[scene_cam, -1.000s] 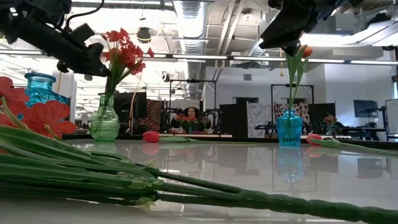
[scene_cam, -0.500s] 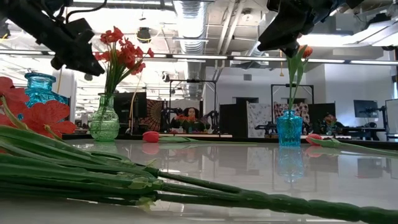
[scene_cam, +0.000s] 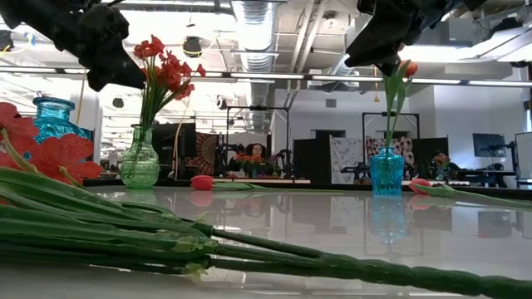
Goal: Sort flowers into vase by color
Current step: Put the red flowers into the green vase
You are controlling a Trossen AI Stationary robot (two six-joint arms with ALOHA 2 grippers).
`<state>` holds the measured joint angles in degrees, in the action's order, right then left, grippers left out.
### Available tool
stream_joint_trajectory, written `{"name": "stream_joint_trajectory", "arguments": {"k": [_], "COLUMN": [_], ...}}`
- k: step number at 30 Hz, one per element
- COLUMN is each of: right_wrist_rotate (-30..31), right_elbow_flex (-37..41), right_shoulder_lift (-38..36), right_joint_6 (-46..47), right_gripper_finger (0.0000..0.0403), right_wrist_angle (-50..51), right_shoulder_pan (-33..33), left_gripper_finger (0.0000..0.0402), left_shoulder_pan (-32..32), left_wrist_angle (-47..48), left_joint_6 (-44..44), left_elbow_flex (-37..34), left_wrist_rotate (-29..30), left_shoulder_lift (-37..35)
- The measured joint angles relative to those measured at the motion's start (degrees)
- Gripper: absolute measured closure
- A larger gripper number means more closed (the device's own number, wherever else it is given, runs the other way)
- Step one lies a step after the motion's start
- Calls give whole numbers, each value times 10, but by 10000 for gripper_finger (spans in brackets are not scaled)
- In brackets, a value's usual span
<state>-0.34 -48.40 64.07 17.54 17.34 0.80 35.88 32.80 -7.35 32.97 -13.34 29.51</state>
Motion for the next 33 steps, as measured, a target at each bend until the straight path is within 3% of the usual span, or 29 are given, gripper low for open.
{"name": "stream_joint_trajectory", "arguments": {"k": [5,9,24,33], "right_wrist_rotate": [0,-1,-3,-3], "right_elbow_flex": [0,0,-24,-28], "right_shoulder_lift": [0,0,0,0], "right_joint_6": [0,0,5,5], "right_gripper_finger": [271,271,271,271], "right_wrist_angle": [0,-4,-3,-60], "right_shoulder_pan": [0,0,4,52], "left_gripper_finger": [278,278,278,278], "left_shoulder_pan": [-24,-71,-292,-371], "left_wrist_angle": [-1,-6,-213,-140], "left_joint_6": [-5,-10,-18,64], "left_elbow_flex": [0,0,0,110], "left_wrist_rotate": [-112,-129,-13,66], "left_shoulder_lift": [25,43,125,204]}}
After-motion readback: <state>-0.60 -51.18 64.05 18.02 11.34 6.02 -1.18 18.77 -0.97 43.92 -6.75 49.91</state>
